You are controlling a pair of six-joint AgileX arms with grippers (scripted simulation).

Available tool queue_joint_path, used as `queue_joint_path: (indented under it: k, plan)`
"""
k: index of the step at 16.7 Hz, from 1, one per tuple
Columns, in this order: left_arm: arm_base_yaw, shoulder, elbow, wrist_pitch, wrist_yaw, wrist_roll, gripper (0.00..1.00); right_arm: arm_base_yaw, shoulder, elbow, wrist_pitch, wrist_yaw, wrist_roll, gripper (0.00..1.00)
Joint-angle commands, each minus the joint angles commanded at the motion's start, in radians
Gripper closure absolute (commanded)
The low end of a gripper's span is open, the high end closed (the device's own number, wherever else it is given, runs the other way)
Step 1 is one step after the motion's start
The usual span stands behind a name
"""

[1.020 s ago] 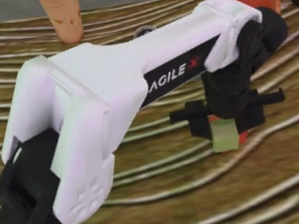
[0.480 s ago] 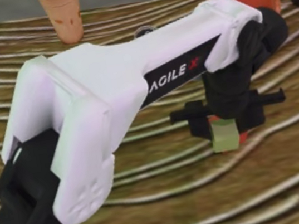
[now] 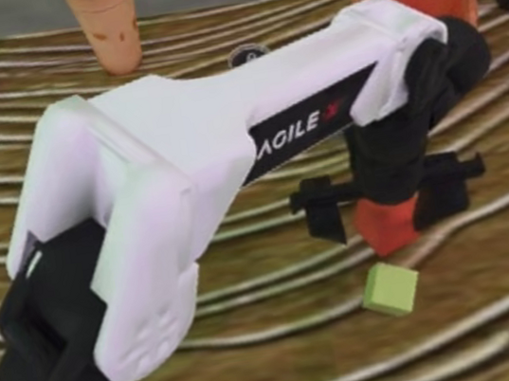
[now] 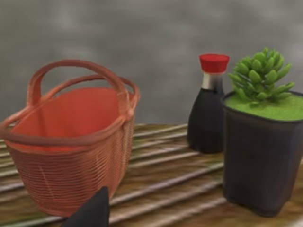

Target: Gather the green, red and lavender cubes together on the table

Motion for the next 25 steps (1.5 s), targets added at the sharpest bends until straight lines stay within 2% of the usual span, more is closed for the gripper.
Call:
queue_joint_path:
  k: [9, 17, 22, 25]
  plan:
    - [0.000, -0.012, 0.018, -0.018, -0.001, 0.001, 0.00, 0.000, 0.000, 0.000, 0.000, 0.000, 0.000, 0.00]
    - [0.016, -0.007, 0.285, -0.278, -0.001, -0.003, 0.00, 0.000, 0.000, 0.000, 0.000, 0.000, 0.000, 0.00]
    - [0.011, -0.008, 0.289, -0.282, -0.001, -0.003, 0.00, 0.000, 0.000, 0.000, 0.000, 0.000, 0.000, 0.00]
    - [0.040, -0.067, 0.232, -0.243, -0.004, 0.005, 0.00, 0.018, 0.048, 0.048, -0.034, -0.001, 0.004, 0.00]
